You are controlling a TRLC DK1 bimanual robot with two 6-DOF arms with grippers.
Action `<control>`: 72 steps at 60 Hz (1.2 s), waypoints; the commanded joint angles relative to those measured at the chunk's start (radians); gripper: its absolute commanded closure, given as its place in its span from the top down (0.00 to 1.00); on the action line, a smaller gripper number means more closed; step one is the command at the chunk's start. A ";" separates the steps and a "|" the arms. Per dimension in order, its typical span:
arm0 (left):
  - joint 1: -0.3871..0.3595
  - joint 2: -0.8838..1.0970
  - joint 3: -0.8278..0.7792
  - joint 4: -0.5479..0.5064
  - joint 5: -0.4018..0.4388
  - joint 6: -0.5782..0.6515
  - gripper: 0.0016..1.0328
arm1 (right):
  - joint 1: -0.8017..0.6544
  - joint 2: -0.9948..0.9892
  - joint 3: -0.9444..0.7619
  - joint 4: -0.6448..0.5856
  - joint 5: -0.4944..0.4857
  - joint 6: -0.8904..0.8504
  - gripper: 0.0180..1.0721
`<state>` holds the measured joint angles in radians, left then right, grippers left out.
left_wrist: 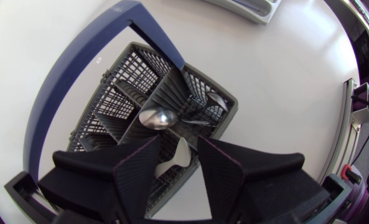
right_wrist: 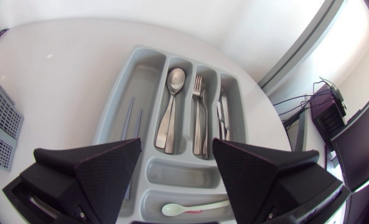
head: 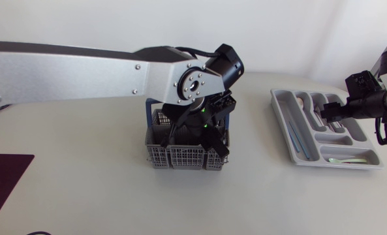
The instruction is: Sort the cutlery from the basket into the organizer compartments.
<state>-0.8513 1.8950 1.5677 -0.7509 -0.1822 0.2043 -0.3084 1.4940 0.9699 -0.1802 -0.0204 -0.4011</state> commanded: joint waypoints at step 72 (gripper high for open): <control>0.081 -0.122 -0.095 -0.022 0.027 -0.037 0.03 | 0.052 -0.063 -0.073 -0.013 0.022 -0.015 0.79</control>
<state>-0.7940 1.8343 1.5166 -0.7792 -0.1642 0.1818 -0.2695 1.4467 0.9272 -0.1833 -0.0097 -0.4049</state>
